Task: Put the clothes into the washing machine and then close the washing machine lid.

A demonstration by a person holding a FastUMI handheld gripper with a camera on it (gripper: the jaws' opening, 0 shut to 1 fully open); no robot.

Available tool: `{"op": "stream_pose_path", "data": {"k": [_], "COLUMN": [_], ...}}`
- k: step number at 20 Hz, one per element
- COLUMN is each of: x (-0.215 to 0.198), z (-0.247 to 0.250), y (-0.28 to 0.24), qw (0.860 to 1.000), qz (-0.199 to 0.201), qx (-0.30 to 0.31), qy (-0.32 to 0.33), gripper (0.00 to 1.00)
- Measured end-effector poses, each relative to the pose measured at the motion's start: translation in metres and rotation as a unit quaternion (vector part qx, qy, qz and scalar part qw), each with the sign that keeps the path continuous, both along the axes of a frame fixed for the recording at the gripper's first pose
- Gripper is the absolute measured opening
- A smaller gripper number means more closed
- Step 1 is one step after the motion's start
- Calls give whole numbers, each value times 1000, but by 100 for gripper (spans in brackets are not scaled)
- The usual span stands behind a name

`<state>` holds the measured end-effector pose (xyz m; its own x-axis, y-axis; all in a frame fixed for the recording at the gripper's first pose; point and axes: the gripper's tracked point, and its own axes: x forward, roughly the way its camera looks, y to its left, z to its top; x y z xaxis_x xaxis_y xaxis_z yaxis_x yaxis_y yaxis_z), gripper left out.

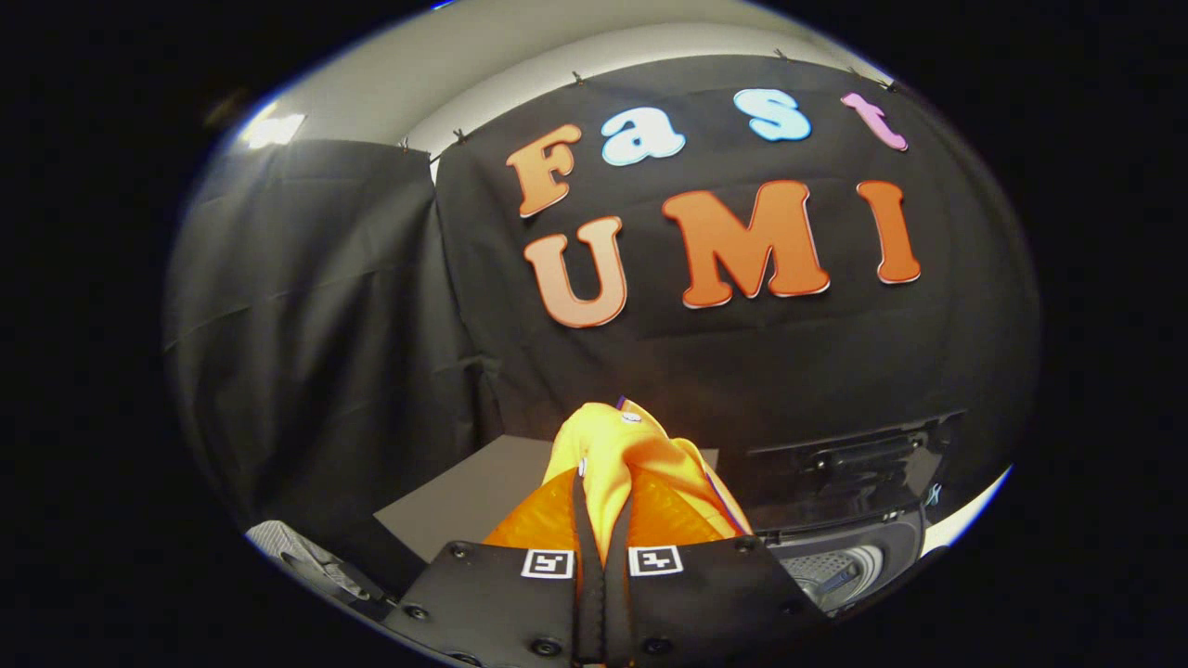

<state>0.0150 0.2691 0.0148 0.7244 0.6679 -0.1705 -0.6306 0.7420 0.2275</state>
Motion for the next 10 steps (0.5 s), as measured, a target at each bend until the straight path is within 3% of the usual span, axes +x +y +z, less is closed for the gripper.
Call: {"op": "stream_pose_path", "data": {"k": [4,10], "x": [20,51], "z": [31,-8], "y": [-66,-146], "qw": [998,991], "qz": [-59,-129], "qx": [-2,-28], "qy": [-37,-27], "gripper": [8,8]}}
